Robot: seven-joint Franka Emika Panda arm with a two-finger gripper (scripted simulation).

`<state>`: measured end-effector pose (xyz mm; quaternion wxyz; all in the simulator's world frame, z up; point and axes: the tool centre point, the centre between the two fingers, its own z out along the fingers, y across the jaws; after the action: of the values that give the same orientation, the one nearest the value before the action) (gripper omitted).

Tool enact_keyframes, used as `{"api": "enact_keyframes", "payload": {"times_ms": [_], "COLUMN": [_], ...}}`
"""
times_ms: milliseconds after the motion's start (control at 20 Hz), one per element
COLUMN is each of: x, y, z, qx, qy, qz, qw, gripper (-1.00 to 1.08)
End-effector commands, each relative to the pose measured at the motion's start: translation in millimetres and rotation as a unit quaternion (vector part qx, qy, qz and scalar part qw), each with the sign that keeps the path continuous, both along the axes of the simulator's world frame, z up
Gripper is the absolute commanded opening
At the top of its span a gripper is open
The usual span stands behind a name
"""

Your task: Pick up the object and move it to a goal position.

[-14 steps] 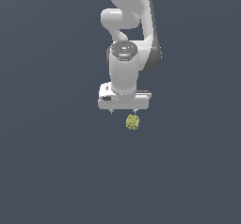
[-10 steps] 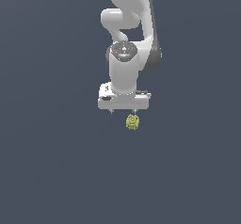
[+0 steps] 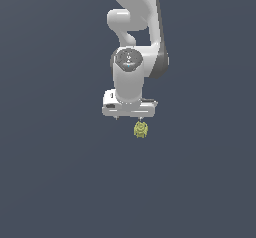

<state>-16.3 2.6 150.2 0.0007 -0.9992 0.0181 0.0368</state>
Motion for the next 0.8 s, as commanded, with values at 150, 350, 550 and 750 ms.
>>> {"api": "enact_keyframes", "payload": {"times_ms": [150,350,550,750], "x": [0,0,0,-2], "y": [4,12,24,41], "z": [-3,-11,-23,-39], "qx": [0.000,-0.002,-0.003,-0.004], "qy": [-0.002,-0.007,-0.014,-0.024], "qz": [-0.004,-0.015,-0.033,-0.055], "qw": [1.0000,0.9999,0.9994,0.9982], "gripper": [1.00,1.00,1.00,1.00]}}
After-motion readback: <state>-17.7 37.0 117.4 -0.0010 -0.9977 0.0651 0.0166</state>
